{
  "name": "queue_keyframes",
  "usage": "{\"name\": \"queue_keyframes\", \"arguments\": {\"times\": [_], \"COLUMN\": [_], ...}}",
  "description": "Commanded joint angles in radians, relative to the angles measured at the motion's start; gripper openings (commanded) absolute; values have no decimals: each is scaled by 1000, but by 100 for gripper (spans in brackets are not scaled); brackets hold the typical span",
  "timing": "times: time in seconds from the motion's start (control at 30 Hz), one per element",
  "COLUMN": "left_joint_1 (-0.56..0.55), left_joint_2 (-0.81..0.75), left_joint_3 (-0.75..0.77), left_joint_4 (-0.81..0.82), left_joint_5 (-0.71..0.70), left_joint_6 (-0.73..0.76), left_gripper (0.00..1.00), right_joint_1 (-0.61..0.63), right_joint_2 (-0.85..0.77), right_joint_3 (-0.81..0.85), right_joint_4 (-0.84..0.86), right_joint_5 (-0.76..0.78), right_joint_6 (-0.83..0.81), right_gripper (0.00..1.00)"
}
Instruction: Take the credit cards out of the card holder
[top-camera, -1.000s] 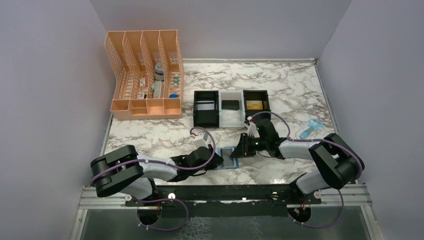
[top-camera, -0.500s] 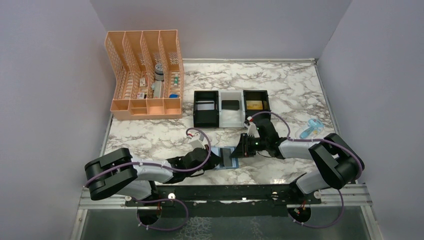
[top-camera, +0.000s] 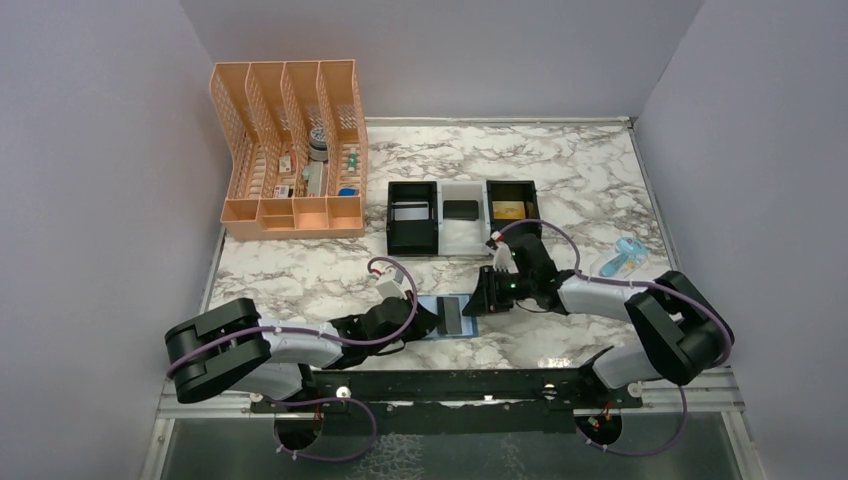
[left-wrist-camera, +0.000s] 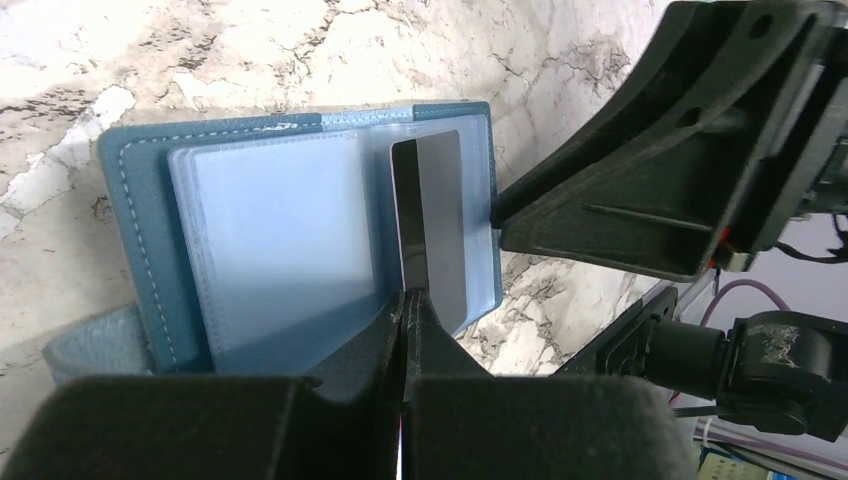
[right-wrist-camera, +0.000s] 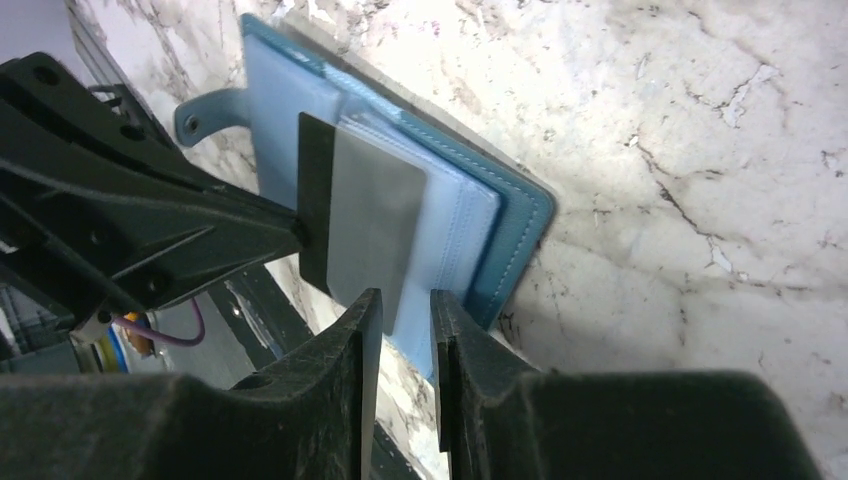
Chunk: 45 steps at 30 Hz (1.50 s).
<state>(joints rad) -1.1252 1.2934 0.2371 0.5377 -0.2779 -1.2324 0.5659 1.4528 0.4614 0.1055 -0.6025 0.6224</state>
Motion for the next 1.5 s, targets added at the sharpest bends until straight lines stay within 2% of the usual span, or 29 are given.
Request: {"name": "queue_keyframes", "arguments": {"times": [0.0,0.33,0.77,0.93,1.03,1.3,1.47], "left_joint_1": [4,4,4,4,4,4,4], "left_joint_2": [15,23,34,53,52,48,77], "left_joint_3": [16,24,38,45,42,42,43], "left_joint_4": [25,25,25,27,27,37,64], "left_joint_5": [-3,-1,10,13,10,9,17], "left_joint_6": [1,4,4,1,-6,-12,-28], "left_gripper": [0,0,0,14,19,29,30], "right_joint_1": [6,12,28,28,28,28,28], "right_joint_2": [-82,-49,101,94,72,94,96], "right_joint_3": [51,86,99,73,50,13,10], "right_joint_4": [-109,-66,-55,-109,-126,-86,-76], "right_joint_5": [18,-127,-98,86,148,116,111], "right_joint_6": [-83,-84,-95,-83,-85,-56,-47], "right_gripper": [26,28,29,26,25,24,24]}}
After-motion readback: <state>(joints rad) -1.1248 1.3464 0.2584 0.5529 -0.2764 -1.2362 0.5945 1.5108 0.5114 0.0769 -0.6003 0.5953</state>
